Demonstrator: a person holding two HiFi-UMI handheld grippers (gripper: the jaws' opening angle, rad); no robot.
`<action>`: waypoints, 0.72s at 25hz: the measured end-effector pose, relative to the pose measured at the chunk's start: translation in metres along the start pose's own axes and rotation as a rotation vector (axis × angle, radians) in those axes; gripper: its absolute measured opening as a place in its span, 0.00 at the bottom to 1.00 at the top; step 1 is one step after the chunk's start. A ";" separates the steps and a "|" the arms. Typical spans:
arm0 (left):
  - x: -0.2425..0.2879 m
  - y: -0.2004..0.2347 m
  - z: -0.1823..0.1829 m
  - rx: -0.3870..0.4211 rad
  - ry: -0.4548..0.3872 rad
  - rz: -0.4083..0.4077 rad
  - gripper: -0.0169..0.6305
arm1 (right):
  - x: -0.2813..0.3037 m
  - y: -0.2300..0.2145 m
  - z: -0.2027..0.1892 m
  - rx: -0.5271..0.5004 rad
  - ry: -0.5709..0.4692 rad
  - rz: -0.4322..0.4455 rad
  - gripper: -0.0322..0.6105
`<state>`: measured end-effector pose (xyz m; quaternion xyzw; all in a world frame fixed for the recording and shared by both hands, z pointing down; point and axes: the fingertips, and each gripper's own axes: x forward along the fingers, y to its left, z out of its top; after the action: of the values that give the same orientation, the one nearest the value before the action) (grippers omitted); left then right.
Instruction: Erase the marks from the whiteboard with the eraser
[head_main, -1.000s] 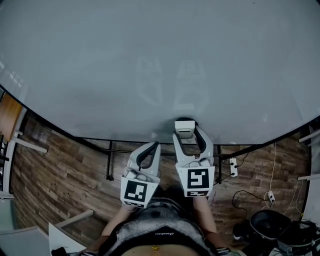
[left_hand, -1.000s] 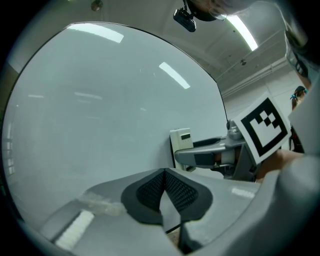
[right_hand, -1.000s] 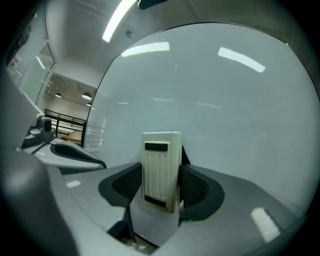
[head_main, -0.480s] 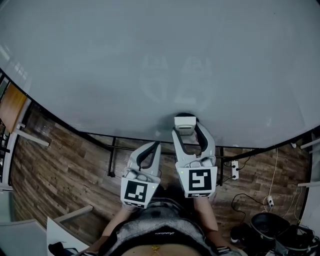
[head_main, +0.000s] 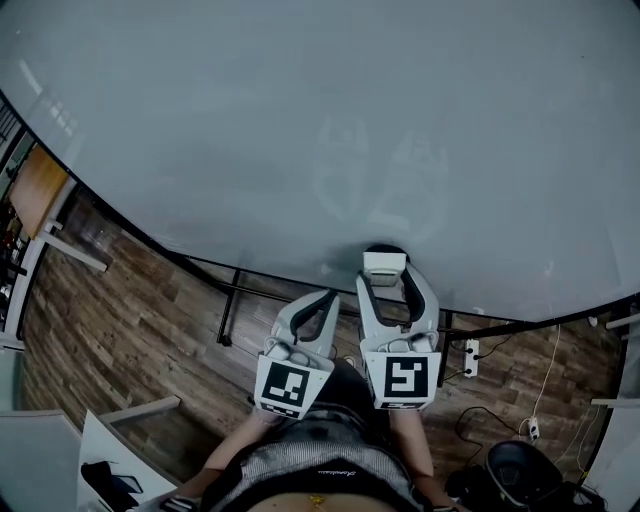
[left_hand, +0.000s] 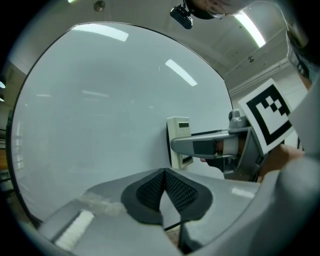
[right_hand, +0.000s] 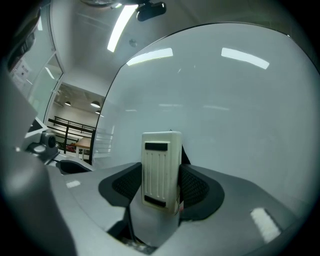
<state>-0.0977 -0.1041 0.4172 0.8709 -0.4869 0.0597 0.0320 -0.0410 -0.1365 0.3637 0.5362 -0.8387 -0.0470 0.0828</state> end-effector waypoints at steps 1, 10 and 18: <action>0.000 -0.002 0.000 0.007 0.007 0.004 0.03 | -0.001 0.000 0.000 -0.007 0.003 0.006 0.42; 0.027 0.002 0.015 -0.005 0.025 0.096 0.03 | 0.005 -0.009 -0.004 -0.003 0.039 0.100 0.42; 0.013 0.024 -0.001 -0.031 0.035 0.135 0.03 | 0.013 0.009 -0.004 -0.019 0.024 0.096 0.42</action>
<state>-0.1115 -0.1275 0.4202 0.8341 -0.5449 0.0694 0.0500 -0.0533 -0.1449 0.3706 0.4950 -0.8620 -0.0445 0.1001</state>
